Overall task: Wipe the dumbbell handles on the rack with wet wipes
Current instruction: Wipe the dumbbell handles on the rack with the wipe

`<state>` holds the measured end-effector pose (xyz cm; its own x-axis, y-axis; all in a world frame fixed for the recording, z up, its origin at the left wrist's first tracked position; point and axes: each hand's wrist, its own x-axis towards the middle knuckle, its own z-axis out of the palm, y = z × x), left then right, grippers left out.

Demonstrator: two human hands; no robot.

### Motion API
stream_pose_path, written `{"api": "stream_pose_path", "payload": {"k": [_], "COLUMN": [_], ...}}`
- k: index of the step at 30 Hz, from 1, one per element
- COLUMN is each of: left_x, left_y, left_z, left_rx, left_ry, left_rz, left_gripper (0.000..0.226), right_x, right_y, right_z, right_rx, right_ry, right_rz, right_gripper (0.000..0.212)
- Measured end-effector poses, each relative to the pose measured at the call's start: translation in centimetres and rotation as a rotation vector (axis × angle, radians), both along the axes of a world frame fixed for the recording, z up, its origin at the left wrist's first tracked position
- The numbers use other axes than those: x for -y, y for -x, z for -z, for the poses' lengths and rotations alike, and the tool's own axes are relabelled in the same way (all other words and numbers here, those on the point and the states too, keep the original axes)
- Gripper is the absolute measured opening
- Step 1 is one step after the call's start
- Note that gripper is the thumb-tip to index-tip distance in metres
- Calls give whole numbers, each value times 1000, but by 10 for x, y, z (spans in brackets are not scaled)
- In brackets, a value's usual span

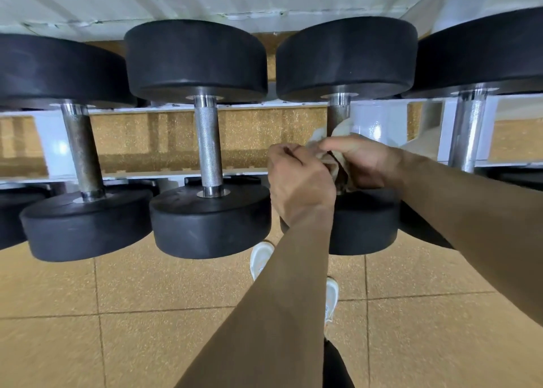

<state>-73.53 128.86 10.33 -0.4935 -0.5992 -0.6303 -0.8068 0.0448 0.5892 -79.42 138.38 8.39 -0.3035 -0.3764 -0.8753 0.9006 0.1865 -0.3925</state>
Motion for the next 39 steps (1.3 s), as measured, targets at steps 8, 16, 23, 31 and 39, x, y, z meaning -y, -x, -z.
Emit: {"api": "stream_pose_path", "payload": {"k": [8, 16, 23, 31, 39], "left_x": [-2, -4, -6, -6, -6], "left_y": [1, 2, 2, 3, 2], "left_z": [2, -2, 0, 3, 6], "left_rx": [-18, -17, -2, 8, 8], "left_ry": [47, 58, 69, 64, 71], "left_rz": [34, 36, -3, -20, -12], "left_gripper": [32, 43, 46, 46, 51], "right_x": [45, 15, -10, 25, 3], "right_y": [22, 28, 5, 2, 30], "right_z": [23, 8, 17, 8, 25], "right_rx": [-341, -175, 52, -293, -75], "right_ry": [-732, -9, 141, -531, 125], "right_rz": [306, 240, -58, 77, 211], "right_gripper": [25, 9, 38, 24, 25]}}
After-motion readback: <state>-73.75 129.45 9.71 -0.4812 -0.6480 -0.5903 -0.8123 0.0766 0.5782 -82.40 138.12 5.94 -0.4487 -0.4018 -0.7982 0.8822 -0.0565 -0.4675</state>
